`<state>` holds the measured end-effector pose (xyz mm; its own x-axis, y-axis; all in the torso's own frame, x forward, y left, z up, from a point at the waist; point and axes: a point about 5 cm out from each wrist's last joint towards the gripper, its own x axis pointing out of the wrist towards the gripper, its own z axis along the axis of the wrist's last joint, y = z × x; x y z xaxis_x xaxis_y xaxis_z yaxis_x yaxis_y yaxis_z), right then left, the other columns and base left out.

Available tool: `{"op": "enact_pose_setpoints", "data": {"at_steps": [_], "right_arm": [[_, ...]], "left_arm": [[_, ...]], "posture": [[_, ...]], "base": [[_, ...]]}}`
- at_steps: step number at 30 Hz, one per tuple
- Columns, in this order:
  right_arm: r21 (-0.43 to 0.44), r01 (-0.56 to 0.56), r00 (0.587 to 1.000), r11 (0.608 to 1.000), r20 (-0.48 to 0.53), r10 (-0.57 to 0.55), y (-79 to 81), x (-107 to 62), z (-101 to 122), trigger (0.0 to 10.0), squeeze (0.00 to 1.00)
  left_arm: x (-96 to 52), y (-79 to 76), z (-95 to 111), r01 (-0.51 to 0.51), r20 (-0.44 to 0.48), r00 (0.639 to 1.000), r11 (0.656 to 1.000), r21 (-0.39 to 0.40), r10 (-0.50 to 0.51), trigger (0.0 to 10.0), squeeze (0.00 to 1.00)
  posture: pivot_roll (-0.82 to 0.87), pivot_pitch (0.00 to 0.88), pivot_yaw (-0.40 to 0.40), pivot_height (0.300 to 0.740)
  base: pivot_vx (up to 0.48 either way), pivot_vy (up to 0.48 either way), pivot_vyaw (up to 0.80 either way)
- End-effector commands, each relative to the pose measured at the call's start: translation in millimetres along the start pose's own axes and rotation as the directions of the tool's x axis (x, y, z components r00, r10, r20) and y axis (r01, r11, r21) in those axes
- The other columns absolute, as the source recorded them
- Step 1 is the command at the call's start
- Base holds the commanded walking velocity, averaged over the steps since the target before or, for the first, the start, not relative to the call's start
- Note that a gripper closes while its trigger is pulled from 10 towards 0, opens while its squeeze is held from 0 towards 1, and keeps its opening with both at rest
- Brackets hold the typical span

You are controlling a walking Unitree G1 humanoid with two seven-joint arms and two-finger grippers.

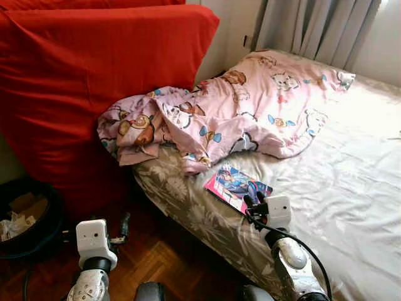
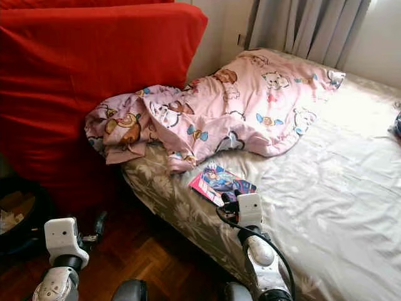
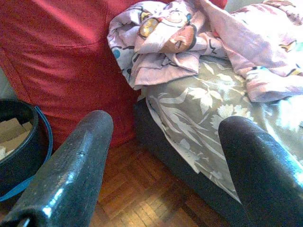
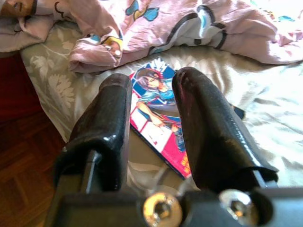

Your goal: Clean up the room

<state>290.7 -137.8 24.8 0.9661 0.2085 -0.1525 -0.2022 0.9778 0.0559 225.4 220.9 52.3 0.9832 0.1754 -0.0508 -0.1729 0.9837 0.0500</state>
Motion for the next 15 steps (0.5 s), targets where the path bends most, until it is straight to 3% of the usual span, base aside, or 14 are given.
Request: {"op": "enact_pose_setpoints", "data": {"at_steps": [1, 15], "right_arm": [[0.003, 0.008, 1.000, 1.000, -0.031, -0.007, -1.8, -1.2, -4.7, 10.0, 0.00], [0.007, 0.012, 0.999, 1.000, -0.050, -0.012, -1.5, -0.9, -7.5, 10.0, 0.00]], "left_arm": [[-0.5, -1.7, 1.3, 0.005, -0.002, 1.000, 1.000, -0.004, -0.005, 10.0, 0.00], [-2.3, -2.2, 1.1, 0.005, -0.002, 1.000, 1.000, -0.008, -0.005, 10.0, 0.00]], "posture": [[0.06, 0.091, -0.048, 0.613], [0.06, 0.103, -0.050, 0.613]], "base": [[0.315, 0.000, 0.00], [0.323, 0.000, 0.00]]}}
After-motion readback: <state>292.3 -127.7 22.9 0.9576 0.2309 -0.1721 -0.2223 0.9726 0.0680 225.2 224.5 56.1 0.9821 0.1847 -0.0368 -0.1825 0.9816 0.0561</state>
